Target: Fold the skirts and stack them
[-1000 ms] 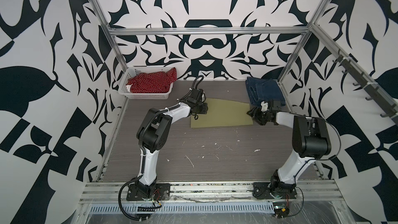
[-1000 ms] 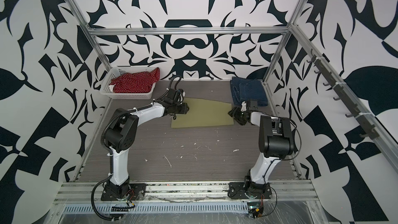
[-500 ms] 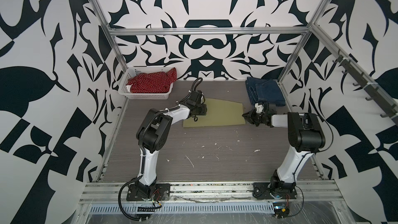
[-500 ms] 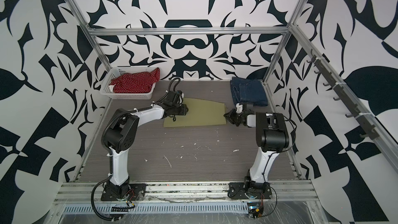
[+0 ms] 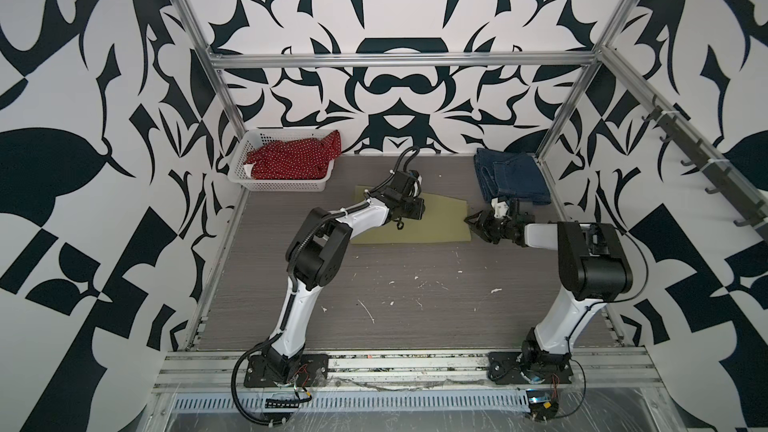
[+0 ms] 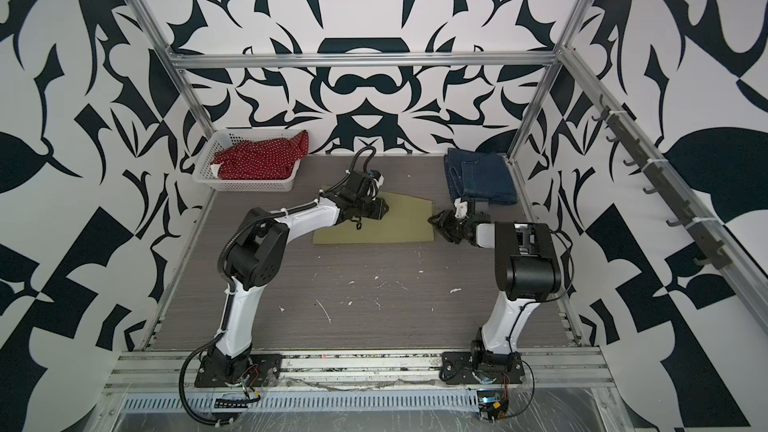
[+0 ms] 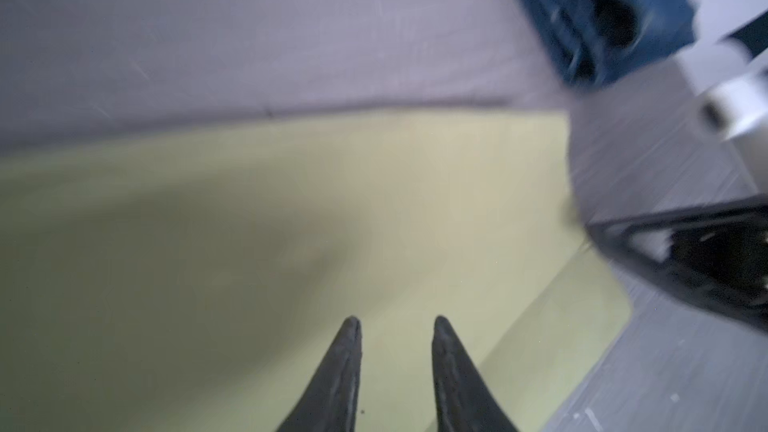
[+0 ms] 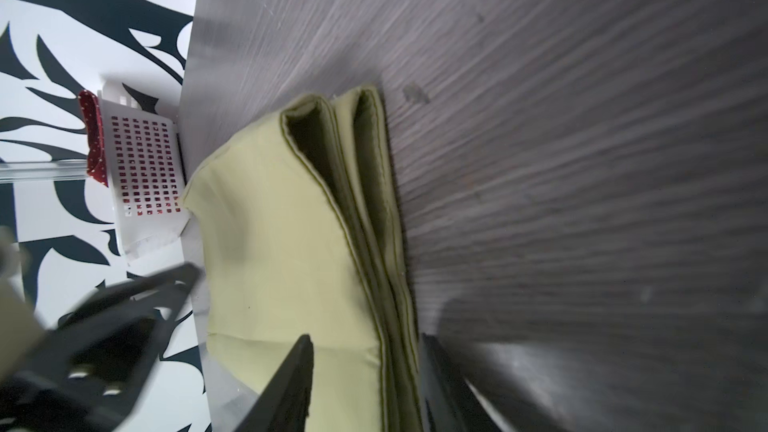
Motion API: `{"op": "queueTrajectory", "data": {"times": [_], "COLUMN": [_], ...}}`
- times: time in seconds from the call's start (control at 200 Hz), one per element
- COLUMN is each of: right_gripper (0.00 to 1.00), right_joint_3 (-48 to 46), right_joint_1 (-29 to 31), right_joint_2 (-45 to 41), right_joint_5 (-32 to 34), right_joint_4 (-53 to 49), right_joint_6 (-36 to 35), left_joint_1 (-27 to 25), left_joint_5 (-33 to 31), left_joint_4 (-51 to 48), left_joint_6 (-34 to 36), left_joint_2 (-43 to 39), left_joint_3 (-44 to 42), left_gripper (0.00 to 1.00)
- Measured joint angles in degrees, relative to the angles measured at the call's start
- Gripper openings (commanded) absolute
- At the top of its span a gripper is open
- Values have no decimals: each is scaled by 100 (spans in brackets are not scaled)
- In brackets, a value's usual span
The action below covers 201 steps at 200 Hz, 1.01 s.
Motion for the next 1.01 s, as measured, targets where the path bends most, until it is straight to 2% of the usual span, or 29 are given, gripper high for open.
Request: {"op": "queueTrajectory", "data": {"times": [0.25,0.485,0.69,0.755,1.005], "right_gripper": [54,53,49,42,0], "right_joint_3": [393,778,1012,1014,955], "right_joint_1": [-2,24,181,238,306], "right_joint_2": [31,439,787,852,1084], "right_joint_5": [280,208,-155,-260,-494], "right_joint_4": [-503,-586,-343,-229,70], "right_joint_6": [-199,-308,-343,-348,-103], "left_joint_1": [2,7,17,17,17], "left_joint_5": [42,39,35,35,-4], "left_joint_4": [-24,227,518,562,581], "left_joint_6": [-2,-28,-94,-96,-111], "left_joint_2": [190,190,190,190,188], "left_joint_3": [-61,-212,-348,-367,-374], "left_gripper": [32,30,29,29,28]}}
